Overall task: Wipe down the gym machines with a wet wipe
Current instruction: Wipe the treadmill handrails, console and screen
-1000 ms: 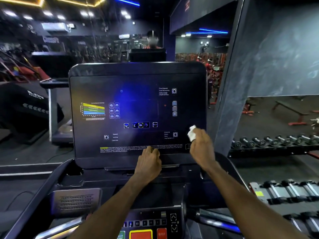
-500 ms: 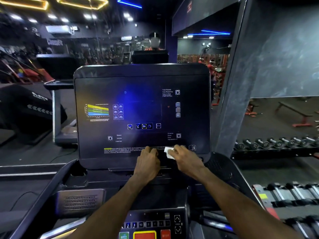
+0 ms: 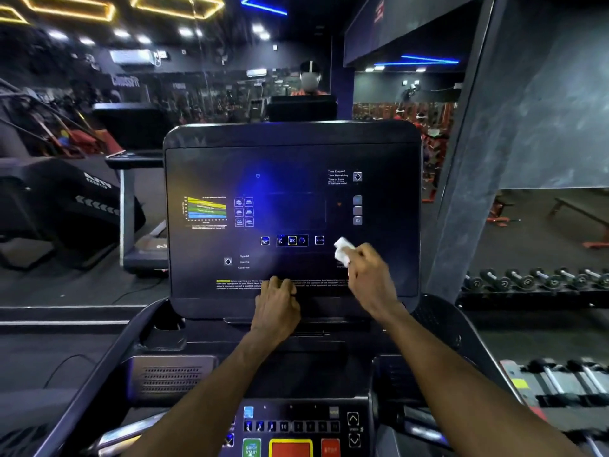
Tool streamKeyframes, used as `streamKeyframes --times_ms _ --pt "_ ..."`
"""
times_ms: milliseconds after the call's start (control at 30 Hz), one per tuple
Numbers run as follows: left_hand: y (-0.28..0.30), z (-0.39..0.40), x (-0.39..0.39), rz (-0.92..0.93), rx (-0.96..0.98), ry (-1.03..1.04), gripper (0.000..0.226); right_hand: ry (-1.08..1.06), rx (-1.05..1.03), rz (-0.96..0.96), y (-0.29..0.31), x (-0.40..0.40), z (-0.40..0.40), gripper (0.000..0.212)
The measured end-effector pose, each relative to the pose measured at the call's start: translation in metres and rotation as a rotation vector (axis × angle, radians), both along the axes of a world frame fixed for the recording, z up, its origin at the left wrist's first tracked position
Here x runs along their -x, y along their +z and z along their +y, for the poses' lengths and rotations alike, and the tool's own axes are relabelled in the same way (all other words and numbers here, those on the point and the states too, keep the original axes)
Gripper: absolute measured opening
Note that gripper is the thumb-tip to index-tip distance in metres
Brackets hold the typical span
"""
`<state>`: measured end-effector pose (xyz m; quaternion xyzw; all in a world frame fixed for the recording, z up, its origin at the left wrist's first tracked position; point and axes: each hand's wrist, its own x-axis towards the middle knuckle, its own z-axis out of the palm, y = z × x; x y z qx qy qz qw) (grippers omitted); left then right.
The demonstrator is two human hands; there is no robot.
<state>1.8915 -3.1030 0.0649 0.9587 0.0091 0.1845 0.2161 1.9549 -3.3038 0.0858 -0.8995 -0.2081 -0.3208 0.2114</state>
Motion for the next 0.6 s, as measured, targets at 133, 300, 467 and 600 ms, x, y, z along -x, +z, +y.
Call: streamKeyframes --times_ms 133,300,467,600 --pt "0.001 0.008 0.001 0.014 -0.048 0.017 0.021 0.157 0.147 0.002 -0.022 0.019 0.027 0.050" --pt "0.006 0.021 0.002 -0.027 -0.092 0.068 0.027 0.213 0.280 -0.018 -0.012 0.011 0.030 0.057" --pt "0.009 0.036 0.005 -0.056 -0.068 0.105 0.031 0.159 0.140 0.011 -0.014 0.012 0.055 0.055" --pt "0.010 0.047 0.007 -0.045 -0.083 0.120 0.036 0.308 0.422 -0.033 -0.017 0.017 0.060 0.061"
